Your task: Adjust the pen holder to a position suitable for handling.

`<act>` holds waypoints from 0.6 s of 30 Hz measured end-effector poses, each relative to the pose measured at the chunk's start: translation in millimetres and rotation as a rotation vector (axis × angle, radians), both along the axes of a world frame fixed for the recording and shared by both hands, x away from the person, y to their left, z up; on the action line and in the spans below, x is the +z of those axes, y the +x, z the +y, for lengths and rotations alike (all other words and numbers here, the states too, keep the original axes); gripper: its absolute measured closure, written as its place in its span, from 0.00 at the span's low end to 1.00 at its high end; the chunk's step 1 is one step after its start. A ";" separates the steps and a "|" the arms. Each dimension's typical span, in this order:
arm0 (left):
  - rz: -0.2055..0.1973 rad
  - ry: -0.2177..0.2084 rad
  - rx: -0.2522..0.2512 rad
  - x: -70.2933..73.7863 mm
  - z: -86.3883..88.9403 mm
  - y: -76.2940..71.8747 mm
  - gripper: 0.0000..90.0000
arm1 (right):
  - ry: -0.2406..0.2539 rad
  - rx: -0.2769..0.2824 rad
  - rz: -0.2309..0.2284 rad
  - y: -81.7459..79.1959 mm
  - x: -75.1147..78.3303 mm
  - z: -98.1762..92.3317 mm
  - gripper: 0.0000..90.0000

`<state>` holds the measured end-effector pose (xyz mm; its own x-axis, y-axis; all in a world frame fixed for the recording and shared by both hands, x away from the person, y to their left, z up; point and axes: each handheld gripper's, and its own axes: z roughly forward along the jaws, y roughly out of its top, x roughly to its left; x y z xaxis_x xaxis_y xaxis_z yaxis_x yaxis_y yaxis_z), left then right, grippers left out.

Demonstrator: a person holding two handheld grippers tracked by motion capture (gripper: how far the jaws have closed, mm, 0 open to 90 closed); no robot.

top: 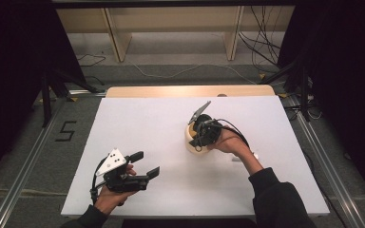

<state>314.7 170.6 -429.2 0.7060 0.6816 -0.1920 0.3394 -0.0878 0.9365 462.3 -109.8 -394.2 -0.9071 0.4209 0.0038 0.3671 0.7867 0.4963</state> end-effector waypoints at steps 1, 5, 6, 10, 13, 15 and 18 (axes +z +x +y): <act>0.000 0.000 0.000 0.0 0.0 0.0 0.17 | -0.003 -0.008 0.012 -1.0 0.7 0.7 0.87; -0.001 -0.002 0.002 -0.1 -0.1 0.1 0.17 | -0.002 -0.008 0.001 0.6 0.1 1.6 0.86; -0.001 -0.001 0.002 -0.1 0.0 0.0 0.17 | -0.002 -0.008 0.001 0.6 0.1 1.6 0.86; -0.001 -0.001 0.001 -0.1 -0.1 0.0 0.17 | -0.004 -0.030 -0.017 3.4 0.8 1.1 0.84; -0.001 -0.001 0.001 -0.1 0.0 0.0 0.17 | 0.000 -0.040 -0.022 4.5 1.1 0.5 0.81; 0.000 -0.001 0.001 -0.1 -0.1 0.1 0.17 | 0.004 -0.042 -0.024 5.0 1.4 0.1 0.79; 0.000 -0.001 0.001 -0.1 0.0 0.1 0.17 | 0.037 -0.053 -0.028 3.4 6.7 -1.6 0.71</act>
<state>314.8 170.6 -429.3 0.7052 0.6823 -0.1928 0.3392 -0.0860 0.9368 465.7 -111.4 -387.5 -0.8835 0.4684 -0.0048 0.3934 0.7476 0.5350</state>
